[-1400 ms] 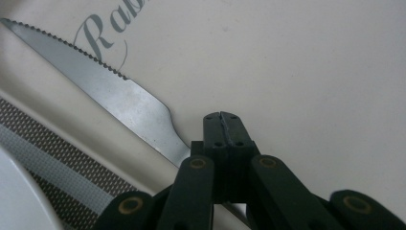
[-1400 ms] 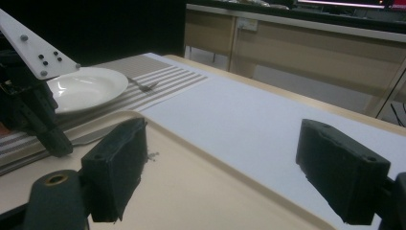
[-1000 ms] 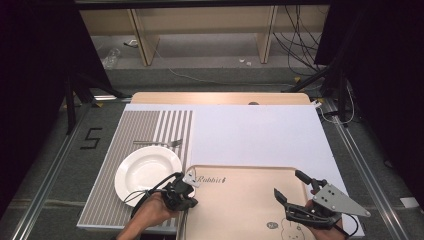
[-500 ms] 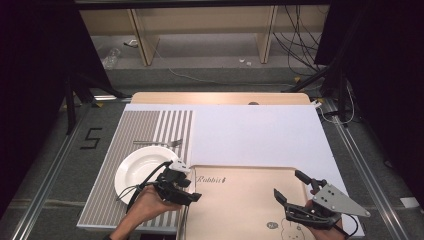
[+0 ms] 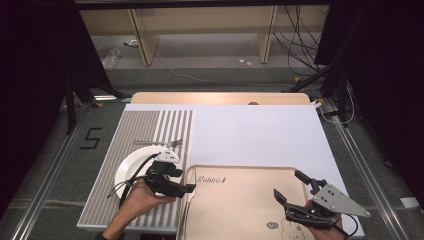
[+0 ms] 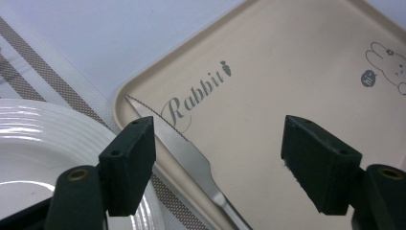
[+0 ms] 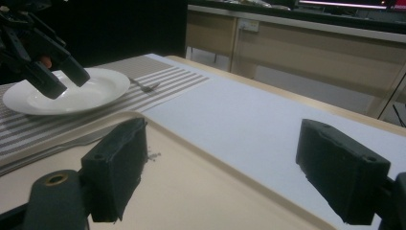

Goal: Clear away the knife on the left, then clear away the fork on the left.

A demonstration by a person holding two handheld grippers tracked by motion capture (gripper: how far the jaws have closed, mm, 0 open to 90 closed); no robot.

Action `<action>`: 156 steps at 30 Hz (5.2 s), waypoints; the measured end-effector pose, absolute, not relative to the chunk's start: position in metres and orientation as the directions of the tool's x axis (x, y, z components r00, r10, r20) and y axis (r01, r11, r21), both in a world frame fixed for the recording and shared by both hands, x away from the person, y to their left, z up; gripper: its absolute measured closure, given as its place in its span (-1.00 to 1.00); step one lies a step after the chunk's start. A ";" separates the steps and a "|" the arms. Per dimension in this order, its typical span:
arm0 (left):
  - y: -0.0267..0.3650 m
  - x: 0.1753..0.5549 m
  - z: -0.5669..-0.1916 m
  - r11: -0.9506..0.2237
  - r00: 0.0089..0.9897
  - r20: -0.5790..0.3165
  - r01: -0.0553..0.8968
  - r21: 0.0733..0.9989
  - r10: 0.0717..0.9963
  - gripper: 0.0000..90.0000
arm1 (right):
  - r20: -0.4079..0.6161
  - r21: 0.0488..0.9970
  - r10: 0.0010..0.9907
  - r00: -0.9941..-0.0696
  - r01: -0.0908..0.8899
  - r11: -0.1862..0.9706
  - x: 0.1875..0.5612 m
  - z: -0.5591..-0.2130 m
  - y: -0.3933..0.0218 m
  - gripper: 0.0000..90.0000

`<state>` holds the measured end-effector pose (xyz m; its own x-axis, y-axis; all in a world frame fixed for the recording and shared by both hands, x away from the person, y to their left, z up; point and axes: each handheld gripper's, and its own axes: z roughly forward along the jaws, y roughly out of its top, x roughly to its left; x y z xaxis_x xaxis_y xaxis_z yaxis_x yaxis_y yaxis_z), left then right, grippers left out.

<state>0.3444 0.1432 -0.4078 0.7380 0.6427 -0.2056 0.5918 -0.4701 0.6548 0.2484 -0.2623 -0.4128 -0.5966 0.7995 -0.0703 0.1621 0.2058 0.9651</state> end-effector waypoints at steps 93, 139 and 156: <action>0.247 0.488 -0.410 -0.517 0.597 0.042 0.654 0.552 0.801 -0.44 | -0.067 0.962 0.796 -0.602 0.173 0.212 0.250 -0.414 -0.261 -0.58; 0.238 0.548 -0.448 -0.651 0.671 0.054 0.692 0.310 0.739 -0.28 | -0.062 0.962 0.789 -0.611 0.174 0.211 0.251 -0.415 -0.261 -0.58; 0.238 0.551 -0.456 -0.682 0.693 0.052 0.690 0.243 0.719 -0.13 | -0.065 0.962 0.787 -0.614 0.170 0.213 0.251 -0.415 -0.261 -0.58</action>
